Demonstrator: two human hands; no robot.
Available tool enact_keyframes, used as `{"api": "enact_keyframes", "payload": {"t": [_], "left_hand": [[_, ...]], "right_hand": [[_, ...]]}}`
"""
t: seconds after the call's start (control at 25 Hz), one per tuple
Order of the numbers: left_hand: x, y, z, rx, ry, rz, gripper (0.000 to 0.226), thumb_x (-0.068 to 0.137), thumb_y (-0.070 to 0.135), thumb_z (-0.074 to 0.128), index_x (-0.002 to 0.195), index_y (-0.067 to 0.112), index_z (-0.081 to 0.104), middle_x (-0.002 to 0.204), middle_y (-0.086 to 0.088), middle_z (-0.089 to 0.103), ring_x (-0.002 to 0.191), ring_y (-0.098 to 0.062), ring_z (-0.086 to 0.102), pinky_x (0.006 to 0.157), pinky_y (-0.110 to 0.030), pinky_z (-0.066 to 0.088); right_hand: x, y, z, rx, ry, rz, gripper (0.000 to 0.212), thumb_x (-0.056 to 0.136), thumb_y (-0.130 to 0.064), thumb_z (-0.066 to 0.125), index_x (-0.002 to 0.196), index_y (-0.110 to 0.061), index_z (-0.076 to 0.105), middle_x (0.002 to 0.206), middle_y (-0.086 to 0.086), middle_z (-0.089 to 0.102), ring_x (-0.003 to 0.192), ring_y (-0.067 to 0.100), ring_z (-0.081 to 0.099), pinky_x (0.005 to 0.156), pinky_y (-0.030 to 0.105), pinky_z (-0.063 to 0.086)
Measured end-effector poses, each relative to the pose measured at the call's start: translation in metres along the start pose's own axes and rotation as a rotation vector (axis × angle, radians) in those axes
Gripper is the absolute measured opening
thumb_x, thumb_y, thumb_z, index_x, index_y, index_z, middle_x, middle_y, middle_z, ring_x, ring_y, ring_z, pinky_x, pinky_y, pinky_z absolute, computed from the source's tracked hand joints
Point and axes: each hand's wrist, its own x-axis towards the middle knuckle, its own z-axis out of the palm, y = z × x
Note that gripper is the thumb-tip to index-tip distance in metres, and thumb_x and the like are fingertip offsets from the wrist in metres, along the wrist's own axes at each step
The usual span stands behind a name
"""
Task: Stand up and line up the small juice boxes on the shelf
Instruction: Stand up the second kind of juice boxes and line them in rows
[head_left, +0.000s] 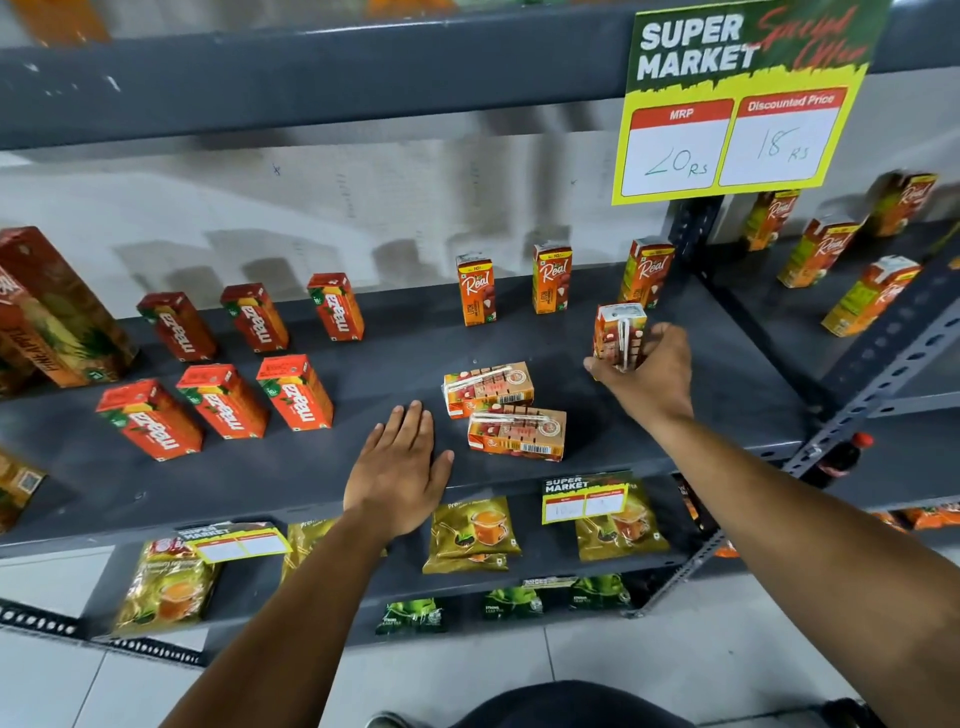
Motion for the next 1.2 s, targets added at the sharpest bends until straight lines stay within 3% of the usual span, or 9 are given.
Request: {"api": "enact_keyframes", "payload": {"t": [0.12,0.32,0.48,0.64,0.76,0.84,0.96,1.04,1.2], "left_hand": [[0.001,-0.001,0.001,0.013,0.008,0.003,0.08,0.088,0.058,-0.002,0.152,0.01,0.01,0.163,-0.005,0.005,0.149,-0.021,0.0,0.118,-0.036,0.001],[0.001,0.0,0.001,0.016,0.006,-0.001,0.087,0.083,0.06,-0.009,0.152,0.011,0.01,0.163,-0.005,0.004,0.149,-0.021,-0.001,0.118,-0.036,0.001],[0.0,0.001,0.0,0.038,-0.017,-0.005,0.073,0.095,0.055,0.004,0.152,0.011,0.008,0.163,-0.005,0.001,0.149,-0.021,-0.003,0.118,-0.036,0.001],[0.0,0.001,-0.001,0.041,-0.018,-0.006,0.068,0.098,0.052,0.011,0.152,0.011,0.008,0.163,-0.005,0.002,0.149,-0.021,-0.002,0.118,-0.036,0.001],[0.001,0.001,-0.001,0.039,-0.017,-0.005,0.068,0.098,0.051,0.012,0.152,0.011,0.009,0.163,-0.005,0.002,0.149,-0.021,-0.002,0.118,-0.036,0.001],[0.001,0.001,-0.001,0.036,-0.012,-0.004,0.068,0.098,0.052,0.012,0.152,0.011,0.009,0.163,-0.006,0.003,0.149,-0.021,-0.001,0.118,-0.037,0.002],[0.001,0.001,-0.001,0.036,-0.018,-0.002,0.068,0.098,0.052,0.01,0.152,0.011,0.009,0.163,-0.006,0.003,0.149,-0.021,-0.001,0.118,-0.036,0.001],[0.0,0.001,-0.001,0.036,-0.014,-0.002,0.072,0.095,0.054,0.006,0.152,0.01,0.01,0.163,-0.006,0.004,0.149,-0.022,0.0,0.118,-0.037,0.002],[0.0,0.0,-0.001,0.031,-0.014,0.003,0.069,0.098,0.052,0.009,0.152,0.01,0.01,0.163,-0.007,0.003,0.149,-0.022,-0.001,0.118,-0.037,0.002]], "right_hand": [[0.002,-0.011,-0.012,-0.025,0.028,-0.061,0.091,0.059,-0.043,0.088,0.129,-0.013,0.039,0.125,0.009,0.047,0.109,0.017,0.052,0.088,0.028,0.048],[0.018,-0.04,-0.01,-0.225,0.03,-0.169,0.086,0.066,-0.061,0.075,0.128,-0.009,0.045,0.127,0.012,0.05,0.117,0.026,0.05,0.09,0.036,0.047],[0.053,-0.07,-0.021,-0.586,-0.342,-0.223,0.068,0.075,-0.024,0.078,0.134,-0.009,0.047,0.133,0.014,0.056,0.121,0.032,0.053,0.094,0.035,0.044],[0.069,-0.091,-0.048,-1.006,-0.694,-0.661,0.048,0.083,-0.003,0.065,0.129,-0.015,0.057,0.133,0.01,0.059,0.119,0.031,0.055,0.097,0.04,0.046],[0.069,-0.095,-0.057,-1.127,-0.732,-0.954,0.042,0.091,-0.011,0.057,0.132,-0.02,0.054,0.142,0.004,0.052,0.128,0.029,0.048,0.102,0.041,0.042],[0.071,-0.091,-0.057,-1.22,-0.715,-1.021,0.043,0.097,-0.018,0.05,0.14,-0.022,0.046,0.151,0.002,0.043,0.135,0.028,0.041,0.107,0.042,0.038],[0.071,-0.087,-0.066,-1.326,-0.702,-0.982,0.065,0.092,-0.008,0.055,0.149,-0.024,0.028,0.159,0.006,0.026,0.143,0.03,0.03,0.112,0.043,0.032],[0.058,-0.093,-0.07,-1.242,-0.707,-0.908,0.085,0.083,-0.007,0.062,0.152,-0.026,0.016,0.162,0.005,0.016,0.146,0.028,0.022,0.115,0.041,0.027],[-0.017,-0.114,-0.036,-0.845,-0.788,-0.661,0.073,0.082,-0.039,0.066,0.145,-0.028,0.032,0.152,0.0,0.034,0.134,0.021,0.039,0.108,0.036,0.036]]}}
